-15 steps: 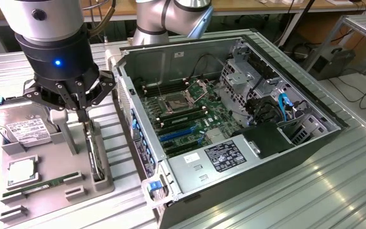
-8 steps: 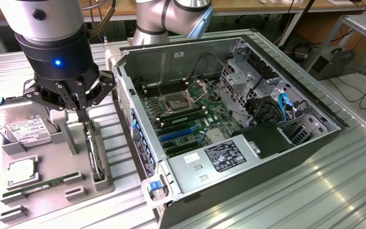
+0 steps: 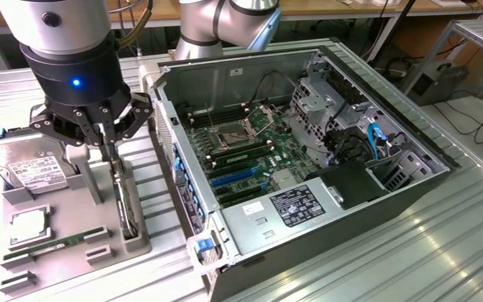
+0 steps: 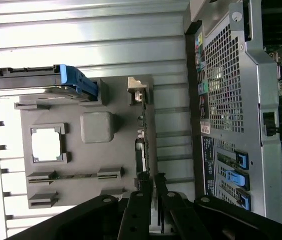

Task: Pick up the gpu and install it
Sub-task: 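Pick up the gpu and move the gpu toward the slot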

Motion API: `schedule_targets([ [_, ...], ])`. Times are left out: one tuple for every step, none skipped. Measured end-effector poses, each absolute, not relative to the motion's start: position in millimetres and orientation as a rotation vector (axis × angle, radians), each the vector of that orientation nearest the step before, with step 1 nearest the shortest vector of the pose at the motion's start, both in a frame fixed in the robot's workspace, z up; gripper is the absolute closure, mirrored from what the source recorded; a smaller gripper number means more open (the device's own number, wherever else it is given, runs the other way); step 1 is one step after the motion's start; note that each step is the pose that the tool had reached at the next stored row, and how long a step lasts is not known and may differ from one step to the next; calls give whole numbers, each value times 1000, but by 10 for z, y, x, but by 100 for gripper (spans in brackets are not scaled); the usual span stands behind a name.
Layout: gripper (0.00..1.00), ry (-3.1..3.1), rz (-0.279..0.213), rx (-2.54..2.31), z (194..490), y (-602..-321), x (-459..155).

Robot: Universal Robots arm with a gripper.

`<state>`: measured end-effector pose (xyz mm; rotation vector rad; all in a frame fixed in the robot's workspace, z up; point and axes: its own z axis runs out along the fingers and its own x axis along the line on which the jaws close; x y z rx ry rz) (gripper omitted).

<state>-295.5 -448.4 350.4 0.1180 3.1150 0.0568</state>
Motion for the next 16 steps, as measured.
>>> schedule_targets([
  [83,3115,57,118,3504,-4484,-2955],
  [76,3115,57,118,3500,-4483,-2955],
  [71,3115,57,118,3491,-4484,-2955],
  [64,3115,57,118,3478,-4484,-2957],
  [58,3115,57,118,3443,-4483,-2962],
  [58,3115,57,118,3424,-4483,-2966],
  [58,3115,57,118,3402,-4483,-2971],
  [58,3115,57,118,3360,-4484,-2983],
  [58,3115,57,118,3332,-4484,-2990],
  [58,3115,57,118,3298,-4484,-3000],
  [58,3115,57,118,3273,-4484,-3006],
  [58,3115,57,118,3247,-4484,-3013],
  [58,3115,57,118,3228,-4484,-3018],
  [58,3115,57,118,3209,-4484,-3024],
  [58,3115,57,118,3193,-4484,-3030],
  [58,3115,57,118,3173,-4484,-3037],
])
